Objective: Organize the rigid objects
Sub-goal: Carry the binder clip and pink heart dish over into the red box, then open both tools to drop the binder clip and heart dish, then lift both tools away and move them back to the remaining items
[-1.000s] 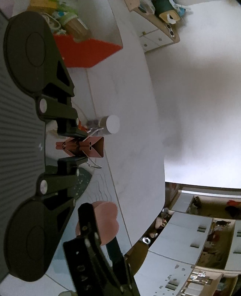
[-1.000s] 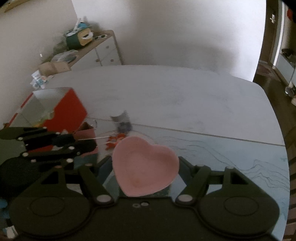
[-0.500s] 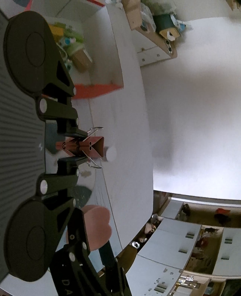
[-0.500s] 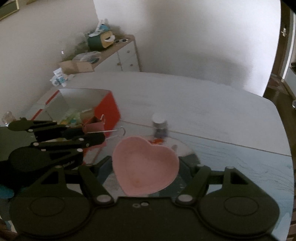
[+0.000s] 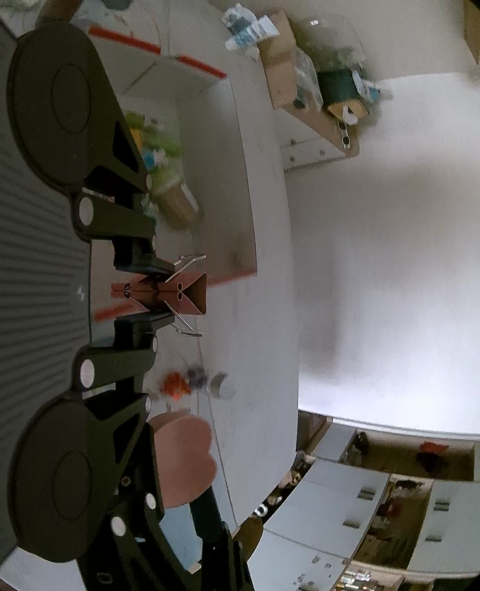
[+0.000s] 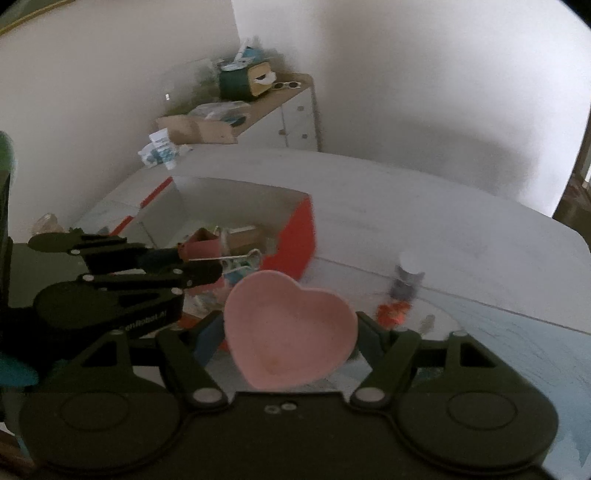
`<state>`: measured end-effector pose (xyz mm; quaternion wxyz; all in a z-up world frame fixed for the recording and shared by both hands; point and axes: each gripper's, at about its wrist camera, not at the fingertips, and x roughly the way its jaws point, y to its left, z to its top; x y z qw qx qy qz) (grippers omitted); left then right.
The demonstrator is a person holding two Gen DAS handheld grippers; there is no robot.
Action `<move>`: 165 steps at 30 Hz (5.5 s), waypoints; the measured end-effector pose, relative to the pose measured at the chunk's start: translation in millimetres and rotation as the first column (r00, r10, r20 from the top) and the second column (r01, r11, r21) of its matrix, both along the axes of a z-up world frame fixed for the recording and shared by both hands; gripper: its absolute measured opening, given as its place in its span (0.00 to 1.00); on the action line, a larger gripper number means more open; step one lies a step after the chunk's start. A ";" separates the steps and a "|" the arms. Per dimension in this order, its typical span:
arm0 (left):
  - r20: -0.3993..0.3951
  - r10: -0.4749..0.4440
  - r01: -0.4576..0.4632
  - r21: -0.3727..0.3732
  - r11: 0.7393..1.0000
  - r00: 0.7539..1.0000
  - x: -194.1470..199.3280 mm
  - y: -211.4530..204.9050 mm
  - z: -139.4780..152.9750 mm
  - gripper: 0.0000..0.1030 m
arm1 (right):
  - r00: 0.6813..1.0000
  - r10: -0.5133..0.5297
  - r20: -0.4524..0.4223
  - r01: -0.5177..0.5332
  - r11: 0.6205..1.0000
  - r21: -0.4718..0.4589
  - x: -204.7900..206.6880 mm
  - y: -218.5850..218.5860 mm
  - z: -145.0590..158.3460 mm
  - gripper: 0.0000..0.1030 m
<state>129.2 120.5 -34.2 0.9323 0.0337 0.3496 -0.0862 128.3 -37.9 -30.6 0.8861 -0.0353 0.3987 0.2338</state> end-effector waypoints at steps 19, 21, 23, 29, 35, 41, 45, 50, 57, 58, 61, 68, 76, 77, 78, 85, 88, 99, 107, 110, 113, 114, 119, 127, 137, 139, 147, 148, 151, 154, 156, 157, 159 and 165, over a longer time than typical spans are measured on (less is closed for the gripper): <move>-0.063 0.168 -0.167 0.024 0.986 0.984 61.3 133.5 -20.9 0.20 | 0.998 0.066 -0.010 -0.067 0.994 -0.084 42.2 118.6 -23.5 0.72; -0.078 0.185 -0.184 0.022 0.983 0.980 71.8 142.6 -26.1 0.20 | 0.997 0.072 -0.016 -0.073 0.992 -0.102 49.7 127.4 -29.7 0.72; -0.082 0.189 -0.187 0.034 0.982 0.978 81.1 147.0 -30.1 0.20 | 0.997 0.073 -0.022 -0.075 0.990 -0.123 58.1 136.2 -36.5 0.72; -0.101 0.166 -0.158 0.076 0.984 0.981 108.9 148.3 -43.6 0.20 | 0.996 0.079 -0.046 -0.085 0.986 -0.144 77.6 154.9 -54.9 0.72; -0.132 0.162 -0.150 0.095 0.984 0.978 129.9 146.6 -57.2 0.20 | 0.995 0.076 -0.070 -0.087 0.982 -0.165 91.9 169.8 -71.6 0.72; -0.173 0.150 -0.134 0.103 0.986 0.973 145.6 145.3 -68.7 0.20 | 0.991 0.085 -0.102 -0.105 0.973 -0.207 101.1 181.0 -87.6 0.72; -0.200 0.138 -0.118 0.113 0.987 0.970 153.0 143.5 -73.6 0.20 | 0.989 0.094 -0.116 -0.118 0.969 -0.216 103.3 186.0 -94.0 0.72; -0.236 0.142 -0.117 0.119 0.986 0.961 158.7 143.9 -81.2 0.20 | 0.987 0.098 -0.126 -0.126 0.964 -0.235 106.7 192.2 -98.6 0.72; -0.303 0.135 -0.104 0.117 0.988 0.943 167.9 144.6 -89.7 0.20 | 0.983 0.100 -0.152 -0.138 0.955 -0.264 110.3 197.1 -102.9 0.72; -0.305 0.132 -0.101 0.118 0.988 0.943 168.2 144.1 -90.1 0.20 | 0.982 0.101 -0.159 -0.141 0.953 -0.268 110.9 197.7 -103.5 0.72; -0.312 0.125 -0.090 0.123 0.988 0.942 169.2 142.6 -91.3 0.20 | 0.981 0.102 -0.168 -0.146 0.951 -0.274 111.8 200.1 -105.9 0.72; -0.322 0.122 -0.086 0.123 0.989 0.939 169.9 143.7 -92.0 0.20 | 0.972 0.119 -0.204 -0.175 0.943 -0.283 118.4 204.8 -108.1 0.72; -0.333 0.129 -0.096 0.112 0.989 0.934 168.1 145.1 -90.5 0.20 | 0.971 0.122 -0.207 -0.177 0.945 -0.274 120.1 201.6 -109.7 0.80; -0.336 0.128 -0.096 0.111 0.989 0.933 167.8 145.3 -90.6 0.20 | 0.971 0.122 -0.205 -0.177 0.945 -0.275 119.7 201.5 -109.5 0.81; -0.336 0.124 -0.093 0.106 0.990 0.934 166.9 145.2 -90.2 0.20 | 0.972 0.123 -0.201 -0.176 0.945 -0.274 119.1 201.3 -109.0 0.82; -0.302 0.105 -0.077 0.105 0.992 0.947 151.4 139.4 -79.5 0.32 | 0.978 0.125 -0.166 -0.166 0.950 -0.264 106.9 196.3 -100.6 0.83; -0.274 0.095 -0.071 0.099 0.993 0.957 144.1 135.9 -72.1 0.64 | 0.981 0.133 -0.143 -0.166 0.953 -0.252 100.6 192.9 -93.0 0.83; -0.213 0.079 -0.066 0.070 0.995 0.974 118.0 126.6 -45.6 0.65 | 0.985 0.154 -0.072 -0.164 0.970 -0.180 78.1 175.6 -56.9 0.87; -0.135 0.095 -0.089 0.053 0.995 0.986 91.6 115.4 -20.4 0.66 | 0.985 0.170 -0.005 -0.170 0.977 -0.126 52.6 155.5 -24.4 0.94; -0.101 0.095 -0.092 0.033 0.995 0.990 81.4 110.8 -10.7 0.75 | 0.986 0.165 0.017 -0.163 0.981 -0.107 42.8 143.5 -14.4 0.95; -0.067 0.086 -0.085 0.017 0.996 0.994 68.9 103.4 -1.6 0.77 | 0.987 0.158 0.039 -0.154 0.984 -0.089 31.6 128.2 -5.7 0.95; -0.060 0.085 -0.084 0.015 0.996 0.995 65.3 100.5 0.6 0.77 | 0.986 0.157 0.047 -0.153 0.985 -0.082 28.2 122.8 -2.9 0.95; -0.035 0.077 -0.077 0.004 0.997 0.996 48.9 80.7 7.9 0.79 | 0.989 0.126 0.072 -0.124 0.992 -0.031 15.4 88.5 9.9 0.96; -0.028 0.040 -0.040 -0.001 0.999 0.999 32.7 40.4 7.5 0.79 | 0.995 0.062 0.081 -0.063 0.998 0.012 0.9 33.1 13.3 0.99; -0.026 -0.006 0.006 -0.001 1.000 1.000 17.6 -19.3 -1.4 0.79 | 0.998 -0.053 0.040 0.052 0.998 0.036 -6.4 -50.9 -3.4 0.99; -0.032 -0.016 0.016 -0.006 1.000 0.999 16.7 -30.0 -4.6 0.79 | 0.997 -0.073 0.025 0.072 0.997 0.027 -7.1 -66.6 -10.5 0.99; -0.047 -0.049 0.049 0.006 0.999 0.998 17.5 -79.1 -27.5 0.79 | 0.993 -0.110 0.030 0.110 0.994 -0.002 1.4 -107.8 -16.5 0.99; -0.048 -0.052 0.052 0.008 0.999 0.997 17.6 -86.7 -30.8 0.79 | 0.993 -0.113 0.032 0.113 0.994 -0.005 4.7 -111.5 -16.9 0.99; -0.057 -0.058 0.058 0.000 0.998 0.997 22.4 -103.5 -41.7 0.79 | 0.993 -0.117 0.022 0.117 0.993 -0.006 16.8 -121.1 -20.8 0.99; -0.060 -0.059 0.058 -0.010 0.998 0.996 30.0 -117.8 -51.2 0.79 | 0.994 -0.113 0.015 0.113 0.994 -0.009 31.3 -122.6 -25.9 0.99; -0.059 -0.057 0.057 0.000 0.998 0.997 35.9 -126.9 -59.2 0.79 | 0.994 -0.108 0.015 0.108 0.994 -0.018 41.4 -123.2 -29.1 0.98; -0.061 -0.058 0.058 0.005 0.998 0.996 38.9 -130.0 -62.8 0.79 | 0.995 -0.104 0.013 0.104 0.994 -0.021 47.0 -123.2 -30.9 0.97; -0.072 -0.057 0.059 0.024 0.998 0.996 45.7 -137.0 -72.1 0.79 | 0.996 -0.092 0.003 0.092 0.996 -0.021 60.3 -122.2 -35.5 0.96; -0.073 -0.042 0.045 0.043 0.998 0.996 62.8 -146.3 -94.5 0.79 | 0.998 -0.045 -0.041 0.044 0.998 -0.039 98.1 -114.0 -54.2 0.94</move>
